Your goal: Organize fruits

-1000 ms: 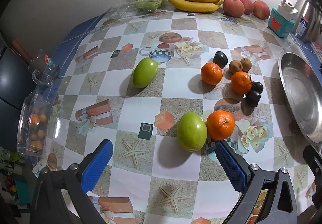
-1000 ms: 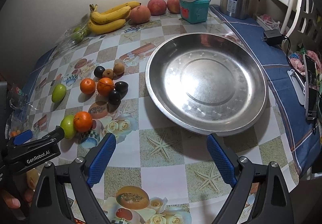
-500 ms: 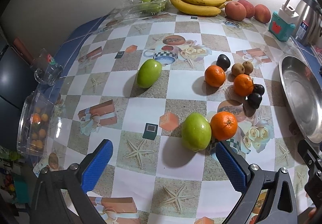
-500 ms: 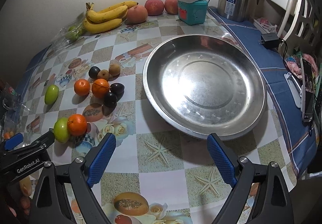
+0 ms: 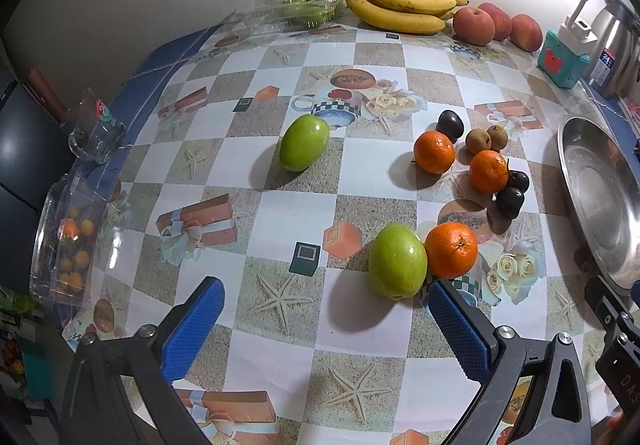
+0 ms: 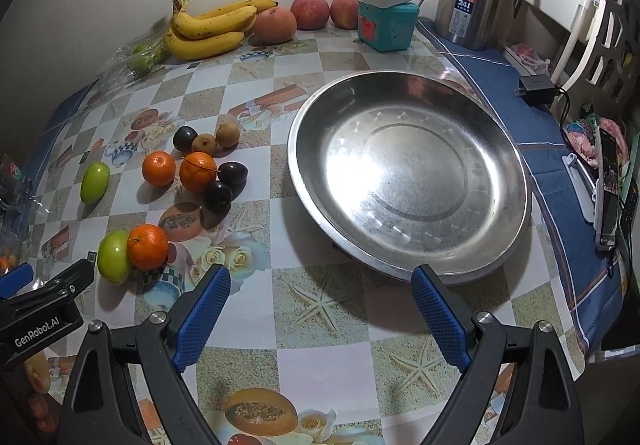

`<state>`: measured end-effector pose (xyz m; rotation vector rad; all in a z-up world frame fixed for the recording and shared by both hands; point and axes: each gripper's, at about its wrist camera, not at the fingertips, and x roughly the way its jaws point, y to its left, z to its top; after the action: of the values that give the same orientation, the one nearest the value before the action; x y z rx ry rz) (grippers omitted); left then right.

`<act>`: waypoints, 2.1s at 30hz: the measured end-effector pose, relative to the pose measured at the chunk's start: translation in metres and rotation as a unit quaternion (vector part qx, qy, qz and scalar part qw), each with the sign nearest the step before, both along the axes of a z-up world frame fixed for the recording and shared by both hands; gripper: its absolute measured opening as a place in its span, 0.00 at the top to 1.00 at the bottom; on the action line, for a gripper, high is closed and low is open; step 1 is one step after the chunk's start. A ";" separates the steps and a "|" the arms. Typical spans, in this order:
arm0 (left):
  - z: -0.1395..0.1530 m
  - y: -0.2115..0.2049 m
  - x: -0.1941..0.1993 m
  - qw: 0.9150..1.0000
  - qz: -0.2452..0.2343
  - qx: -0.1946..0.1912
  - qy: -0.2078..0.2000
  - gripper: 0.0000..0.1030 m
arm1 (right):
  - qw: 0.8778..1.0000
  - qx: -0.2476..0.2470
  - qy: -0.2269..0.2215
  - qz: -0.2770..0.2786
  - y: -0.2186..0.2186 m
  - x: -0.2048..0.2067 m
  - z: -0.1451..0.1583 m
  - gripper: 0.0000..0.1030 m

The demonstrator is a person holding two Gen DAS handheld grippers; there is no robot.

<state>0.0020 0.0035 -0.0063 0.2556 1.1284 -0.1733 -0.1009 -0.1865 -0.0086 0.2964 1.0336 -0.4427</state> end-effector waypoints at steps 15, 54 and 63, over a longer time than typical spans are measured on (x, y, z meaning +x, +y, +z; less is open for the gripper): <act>0.012 -0.002 0.000 1.000 0.004 -0.017 0.002 0.00 | 1.000 0.003 -0.008 -0.013 -0.002 -0.004 0.002 0.11; -0.025 0.044 0.081 0.975 0.131 -0.137 0.118 0.04 | 0.984 0.164 0.048 0.047 0.064 0.102 -0.030 0.37; -0.040 0.041 0.083 0.962 0.140 -0.176 0.158 0.04 | 0.973 0.222 0.035 0.044 0.062 0.103 -0.039 0.59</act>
<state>0.0848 0.0448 -0.0463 -0.2582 1.4121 -0.1622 0.0018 -0.1243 -0.0478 0.6333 1.2068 -0.1371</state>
